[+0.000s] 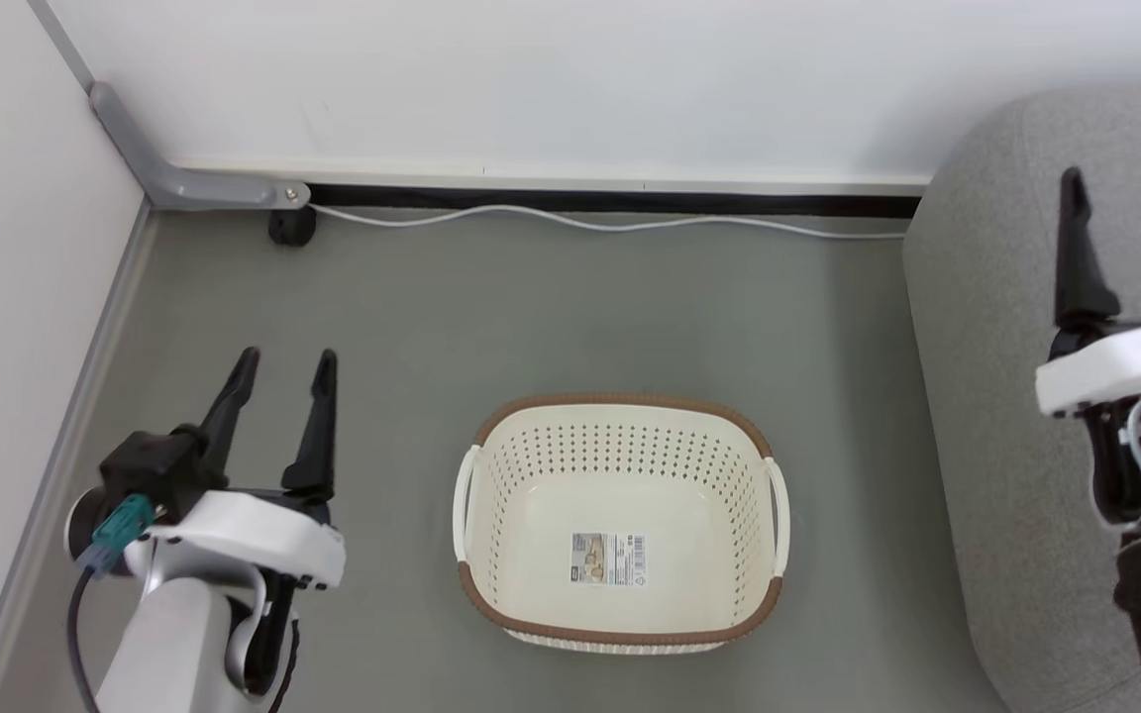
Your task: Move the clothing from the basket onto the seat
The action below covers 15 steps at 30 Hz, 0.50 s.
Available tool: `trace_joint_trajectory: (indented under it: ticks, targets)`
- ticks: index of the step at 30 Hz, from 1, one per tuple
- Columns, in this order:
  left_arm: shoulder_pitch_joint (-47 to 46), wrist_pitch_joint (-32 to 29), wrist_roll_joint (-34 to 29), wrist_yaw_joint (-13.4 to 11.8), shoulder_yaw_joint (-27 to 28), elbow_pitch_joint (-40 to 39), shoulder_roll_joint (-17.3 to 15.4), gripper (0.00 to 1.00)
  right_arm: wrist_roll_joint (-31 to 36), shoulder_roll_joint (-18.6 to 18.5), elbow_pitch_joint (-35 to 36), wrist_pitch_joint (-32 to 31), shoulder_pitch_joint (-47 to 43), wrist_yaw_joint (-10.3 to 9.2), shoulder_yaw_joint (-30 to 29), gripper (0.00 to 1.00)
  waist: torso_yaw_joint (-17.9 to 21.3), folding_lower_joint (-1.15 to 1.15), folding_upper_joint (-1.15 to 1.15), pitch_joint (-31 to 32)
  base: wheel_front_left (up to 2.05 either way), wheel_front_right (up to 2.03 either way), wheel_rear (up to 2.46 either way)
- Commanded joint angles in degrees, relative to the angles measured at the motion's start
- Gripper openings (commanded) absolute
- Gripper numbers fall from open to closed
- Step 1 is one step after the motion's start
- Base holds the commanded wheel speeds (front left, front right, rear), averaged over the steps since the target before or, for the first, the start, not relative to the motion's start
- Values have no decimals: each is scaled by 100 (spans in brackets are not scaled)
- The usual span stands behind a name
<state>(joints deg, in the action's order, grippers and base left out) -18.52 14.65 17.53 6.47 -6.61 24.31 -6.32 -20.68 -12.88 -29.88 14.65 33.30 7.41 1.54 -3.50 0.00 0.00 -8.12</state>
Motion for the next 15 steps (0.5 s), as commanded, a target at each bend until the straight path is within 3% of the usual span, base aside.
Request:
trace_joint_trajectory:
  ticks: [1,15]
  targets:
    - [33,35,-85,-96,326,-203,-102,100,-17,28,267,35,-180,8,161,100,-8,0,0,91,0,0,0]
    - [1120,35,-502,-146,1461,-796,193,100,193,304,1008,35,-1713,8,367,100,111,0,0,467,0,0,0]
